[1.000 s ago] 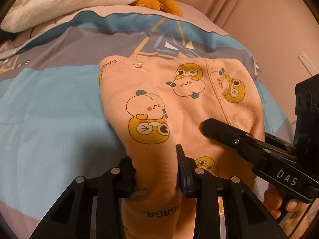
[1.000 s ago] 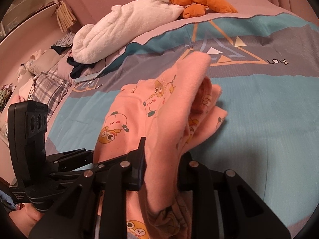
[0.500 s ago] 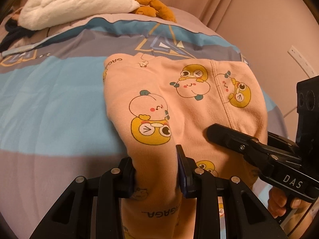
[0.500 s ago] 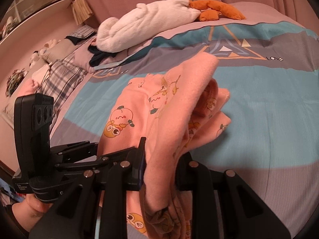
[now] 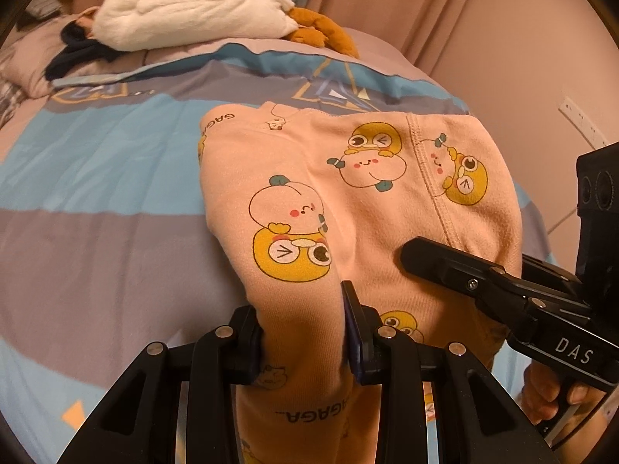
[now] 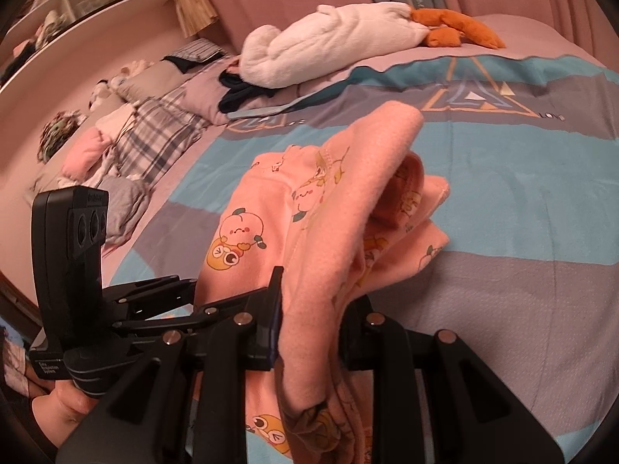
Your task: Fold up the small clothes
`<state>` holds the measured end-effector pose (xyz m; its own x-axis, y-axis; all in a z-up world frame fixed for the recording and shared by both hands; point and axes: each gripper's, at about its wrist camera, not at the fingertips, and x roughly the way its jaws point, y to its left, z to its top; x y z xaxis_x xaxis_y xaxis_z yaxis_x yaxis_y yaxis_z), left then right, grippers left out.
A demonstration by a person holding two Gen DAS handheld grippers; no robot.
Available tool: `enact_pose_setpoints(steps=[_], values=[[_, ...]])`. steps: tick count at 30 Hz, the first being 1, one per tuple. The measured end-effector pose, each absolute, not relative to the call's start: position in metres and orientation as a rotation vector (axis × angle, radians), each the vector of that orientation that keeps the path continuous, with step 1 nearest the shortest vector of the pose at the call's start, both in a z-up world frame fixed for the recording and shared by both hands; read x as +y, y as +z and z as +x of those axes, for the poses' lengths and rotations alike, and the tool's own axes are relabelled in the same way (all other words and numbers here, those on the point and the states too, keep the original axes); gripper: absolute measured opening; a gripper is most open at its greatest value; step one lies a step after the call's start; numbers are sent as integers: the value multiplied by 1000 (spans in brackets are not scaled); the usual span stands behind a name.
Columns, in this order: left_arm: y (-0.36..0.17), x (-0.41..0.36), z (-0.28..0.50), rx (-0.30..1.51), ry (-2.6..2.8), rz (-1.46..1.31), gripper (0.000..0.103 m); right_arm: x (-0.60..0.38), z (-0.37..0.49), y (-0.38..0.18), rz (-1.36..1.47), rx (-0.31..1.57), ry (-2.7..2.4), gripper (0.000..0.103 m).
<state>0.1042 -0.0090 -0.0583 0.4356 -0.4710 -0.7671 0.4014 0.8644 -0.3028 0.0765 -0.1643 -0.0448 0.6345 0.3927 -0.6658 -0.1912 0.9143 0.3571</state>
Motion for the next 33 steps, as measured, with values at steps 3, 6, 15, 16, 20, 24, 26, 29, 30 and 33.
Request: enact_pose_setpoints(steps=[3,6,15,16,20,24,26,29,30,33], values=[[-55,0,97,972,-525,-86,33,-150,70,-40,242,821,363,23],[-52,10,91,965,-504,-88,33,-137,66,-37,220,822,385,23],[-43,42,73,933,-440,-115,33,-108,61,-27,193,811,450,23],[-42,44,70,929,-435,-119,33,-104,61,-25,185,809,458,23],[-40,55,67,926,-409,-134,33,-91,63,-22,160,812,486,23],[-39,64,65,917,-384,-147,33,-82,66,-21,152,809,511,23],[-38,66,66,910,-376,-146,33,-78,67,-20,151,806,520,23],[-38,68,68,904,-368,-146,33,-74,71,-19,149,802,528,23],[-38,68,69,902,-368,-147,33,-73,72,-19,150,800,529,23],[-40,68,71,899,-369,-148,33,-74,76,-21,153,800,528,23]])
